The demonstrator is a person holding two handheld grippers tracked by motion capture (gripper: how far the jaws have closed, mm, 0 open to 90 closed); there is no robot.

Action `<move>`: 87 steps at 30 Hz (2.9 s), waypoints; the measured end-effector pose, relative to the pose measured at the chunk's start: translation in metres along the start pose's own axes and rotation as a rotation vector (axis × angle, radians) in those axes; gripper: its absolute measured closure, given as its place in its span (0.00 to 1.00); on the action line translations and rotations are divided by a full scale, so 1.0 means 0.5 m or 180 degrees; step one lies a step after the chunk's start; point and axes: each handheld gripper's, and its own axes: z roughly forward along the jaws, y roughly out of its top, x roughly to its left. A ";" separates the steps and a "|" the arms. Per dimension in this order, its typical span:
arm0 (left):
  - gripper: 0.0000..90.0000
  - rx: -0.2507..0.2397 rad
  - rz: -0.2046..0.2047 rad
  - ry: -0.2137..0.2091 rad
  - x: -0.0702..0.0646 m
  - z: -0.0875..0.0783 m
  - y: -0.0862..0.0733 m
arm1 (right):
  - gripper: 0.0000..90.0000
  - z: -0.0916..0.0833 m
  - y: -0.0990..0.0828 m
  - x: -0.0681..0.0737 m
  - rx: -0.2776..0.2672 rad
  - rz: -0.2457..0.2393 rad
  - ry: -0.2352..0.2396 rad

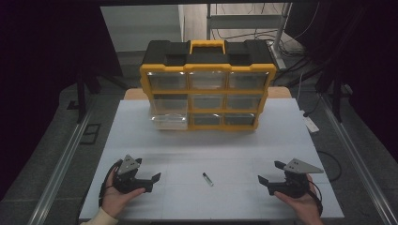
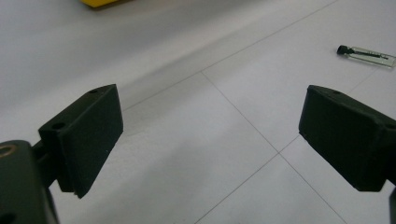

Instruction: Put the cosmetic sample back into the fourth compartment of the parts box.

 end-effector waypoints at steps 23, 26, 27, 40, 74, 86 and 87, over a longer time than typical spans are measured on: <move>0.08 -0.0004 0.0019 -0.0037 0.001 0.003 0.001 | 0.14 0.009 -0.005 0.000 0.0122 0.0032 -0.0050; 0.08 -0.0011 0.0003 -0.0030 0.003 0.004 0.002 | 0.14 0.008 -0.006 -0.004 0.0123 0.0056 -0.0066; 0.08 -0.0011 0.0002 -0.0024 0.003 0.004 0.002 | 0.14 0.007 -0.007 -0.005 0.0118 0.0063 -0.0068; 0.08 -0.0057 0.0078 -0.0011 -0.007 0.007 0.019 | 0.15 0.000 -0.005 -0.003 0.0086 0.0052 -0.0104; 0.09 0.0101 0.0358 -0.0236 -0.085 0.031 0.123 | 0.15 -0.001 -0.008 -0.007 0.0101 0.0075 -0.0168; 0.09 0.0143 0.0358 -0.0336 -0.103 0.047 0.147 | 0.15 0.002 -0.010 -0.008 0.0128 0.0080 -0.0161; 0.09 0.0147 0.0352 -0.0349 -0.105 0.048 0.149 | 0.15 0.002 -0.010 -0.008 0.0131 0.0079 -0.0167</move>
